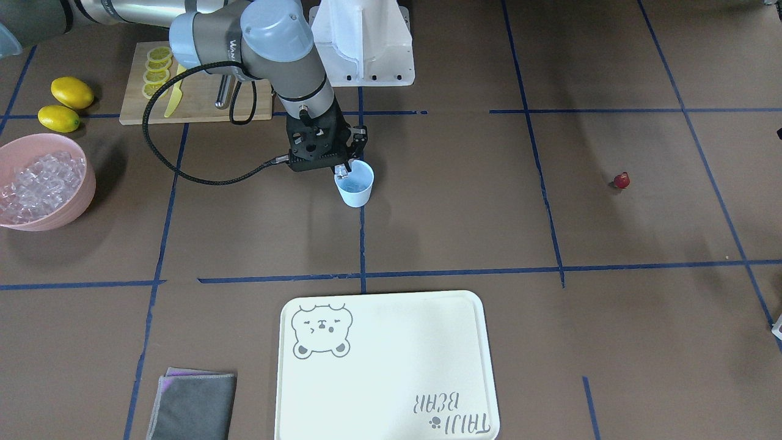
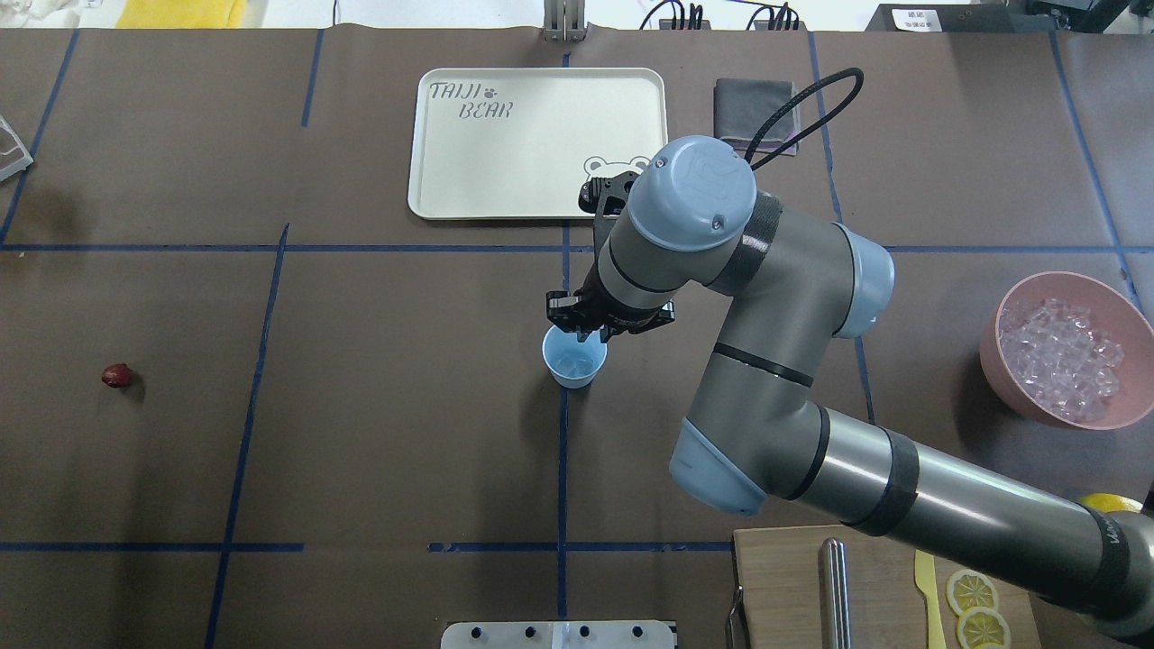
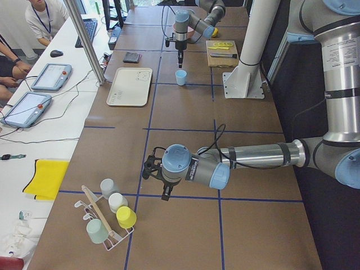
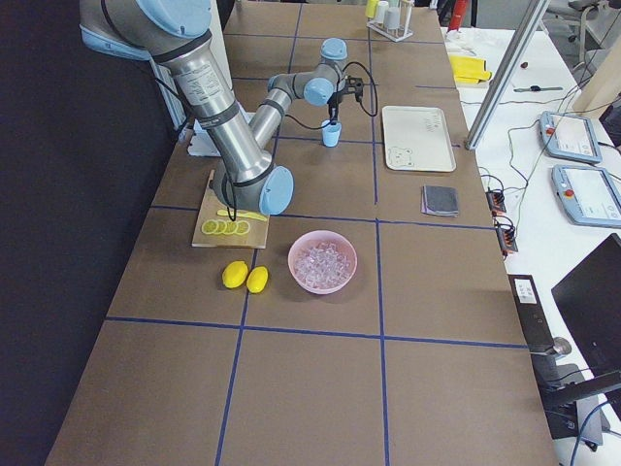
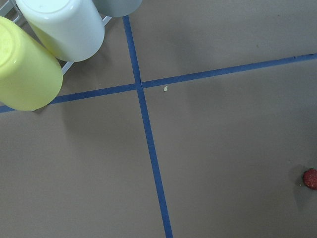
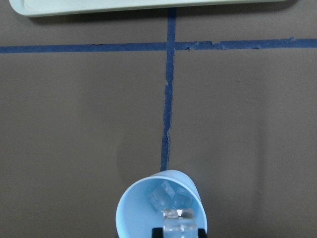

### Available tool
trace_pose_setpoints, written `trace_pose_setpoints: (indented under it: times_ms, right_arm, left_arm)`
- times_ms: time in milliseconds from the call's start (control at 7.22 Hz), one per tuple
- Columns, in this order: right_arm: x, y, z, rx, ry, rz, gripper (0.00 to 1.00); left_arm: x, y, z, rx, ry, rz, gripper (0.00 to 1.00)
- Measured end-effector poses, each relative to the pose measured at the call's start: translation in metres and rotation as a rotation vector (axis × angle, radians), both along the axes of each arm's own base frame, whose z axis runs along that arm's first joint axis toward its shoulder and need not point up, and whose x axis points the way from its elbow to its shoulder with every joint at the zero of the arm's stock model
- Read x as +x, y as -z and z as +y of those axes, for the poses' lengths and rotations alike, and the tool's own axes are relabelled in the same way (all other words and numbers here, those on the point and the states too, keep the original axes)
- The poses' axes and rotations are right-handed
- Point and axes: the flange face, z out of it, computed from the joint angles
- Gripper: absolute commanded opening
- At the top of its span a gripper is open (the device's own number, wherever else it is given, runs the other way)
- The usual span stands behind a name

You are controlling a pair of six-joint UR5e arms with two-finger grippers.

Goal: Put ice and strawberries in cup
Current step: 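Carry the ice cube with the right gripper to the blue cup and release, then grasp the red strawberry with the left gripper while the right arm withdraws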

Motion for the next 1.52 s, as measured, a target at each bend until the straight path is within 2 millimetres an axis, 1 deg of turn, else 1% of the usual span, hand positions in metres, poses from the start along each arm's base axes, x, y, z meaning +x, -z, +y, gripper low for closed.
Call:
trace_pose_setpoints:
  times_ms: [139, 277, 554, 693, 831, 970, 1108, 1247, 1385, 1524]
  right_arm:
    - [-0.012, 0.000, 0.003, 0.016, -0.002, 0.000, 0.70]
    - [-0.020, -0.003, 0.006, 0.028, -0.003, -0.005, 0.76]
    - [-0.023, -0.008, 0.008, 0.033, -0.003, -0.005, 0.77]
    - [-0.021, -0.008, 0.008, 0.035, -0.003, -0.008, 0.99]
    - [-0.011, -0.005, 0.007, 0.038, -0.010, -0.020, 0.99]
    - [0.018, -0.006, 0.001, 0.035, -0.027, -0.030, 0.99]
    - [0.071, -0.015, -0.012, 0.011, -0.047, -0.034, 0.99]
    - [0.139, -0.028, -0.031, -0.016, -0.057, -0.042, 0.99]
    - [0.206, -0.051, -0.049, -0.012, -0.051, -0.047, 0.99]
    - [0.266, -0.090, -0.058, 0.017, -0.034, -0.027, 0.99]
  left_arm:
    - [0.000, 0.000, 0.002, -0.002, 0.000, 0.000, 1.00]
    - [0.000, -0.001, 0.004, -0.003, 0.000, 0.000, 1.00]
    - [0.000, -0.001, 0.004, -0.003, 0.000, 0.000, 1.00]
    - [0.000, 0.001, 0.004, -0.015, 0.011, 0.003, 1.00]
    - [0.006, 0.007, 0.000, -0.052, 0.042, 0.015, 1.00]
    - [0.026, 0.019, -0.006, -0.096, 0.072, 0.035, 1.00]
    - [0.061, 0.031, -0.012, -0.126, 0.080, 0.042, 1.00]
    - [0.103, 0.044, -0.020, -0.149, 0.084, 0.032, 1.00]
    - [0.145, 0.057, -0.030, -0.185, 0.097, 0.025, 1.00]
    - [0.187, 0.074, -0.038, -0.237, 0.111, 0.028, 1.00]
